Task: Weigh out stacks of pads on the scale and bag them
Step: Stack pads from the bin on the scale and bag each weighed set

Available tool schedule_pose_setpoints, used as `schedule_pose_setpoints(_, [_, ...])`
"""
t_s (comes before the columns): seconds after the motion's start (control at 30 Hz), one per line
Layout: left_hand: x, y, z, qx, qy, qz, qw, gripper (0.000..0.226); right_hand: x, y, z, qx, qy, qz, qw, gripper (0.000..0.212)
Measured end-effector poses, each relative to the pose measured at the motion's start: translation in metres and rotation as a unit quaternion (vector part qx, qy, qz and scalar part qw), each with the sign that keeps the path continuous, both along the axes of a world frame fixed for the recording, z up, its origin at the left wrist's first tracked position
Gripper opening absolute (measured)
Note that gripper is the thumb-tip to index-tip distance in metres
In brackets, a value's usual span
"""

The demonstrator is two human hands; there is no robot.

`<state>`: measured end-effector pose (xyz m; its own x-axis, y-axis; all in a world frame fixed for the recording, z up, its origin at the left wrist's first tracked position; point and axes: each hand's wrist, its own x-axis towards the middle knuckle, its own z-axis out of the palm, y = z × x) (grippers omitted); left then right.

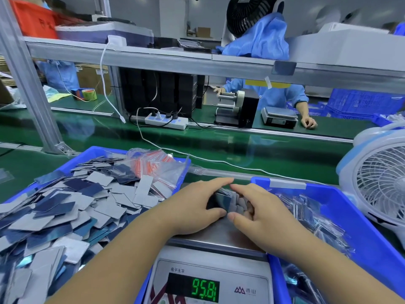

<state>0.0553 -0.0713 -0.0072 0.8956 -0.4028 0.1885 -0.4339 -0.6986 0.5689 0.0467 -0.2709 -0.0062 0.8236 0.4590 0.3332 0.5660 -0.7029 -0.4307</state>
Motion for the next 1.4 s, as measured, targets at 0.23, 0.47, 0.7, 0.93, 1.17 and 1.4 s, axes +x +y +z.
schedule_pose_setpoints(0.23, [-0.008,-0.011,0.004,0.063,0.04,-0.004,0.997,0.083,0.001,-0.004,-0.001,-0.049,0.005,-0.014,0.999,0.026])
schedule_pose_setpoints(0.47, [-0.014,-0.023,0.007,0.089,0.03,-0.01,0.995,0.09,-0.002,0.005,0.001,0.035,-0.019,-0.025,0.999,0.029])
schedule_pose_setpoints(0.7, [-0.001,-0.012,-0.002,-0.002,0.037,-0.004,0.999,0.053,0.0,-0.001,-0.003,0.108,-0.003,-0.04,0.993,0.021])
schedule_pose_setpoints(0.93, [-0.003,-0.01,0.0,0.039,-0.002,-0.02,0.999,0.033,-0.001,0.001,0.004,0.074,0.012,-0.008,0.997,0.044])
schedule_pose_setpoints(1.17, [-0.01,-0.019,0.002,0.117,-0.012,-0.02,0.993,0.013,0.0,-0.001,0.0,0.073,-0.055,-0.022,0.996,0.035])
schedule_pose_setpoints(1.4, [-0.011,-0.021,0.006,0.133,-0.001,0.0,0.991,0.008,-0.001,0.0,0.0,0.094,-0.017,0.008,0.995,0.037])
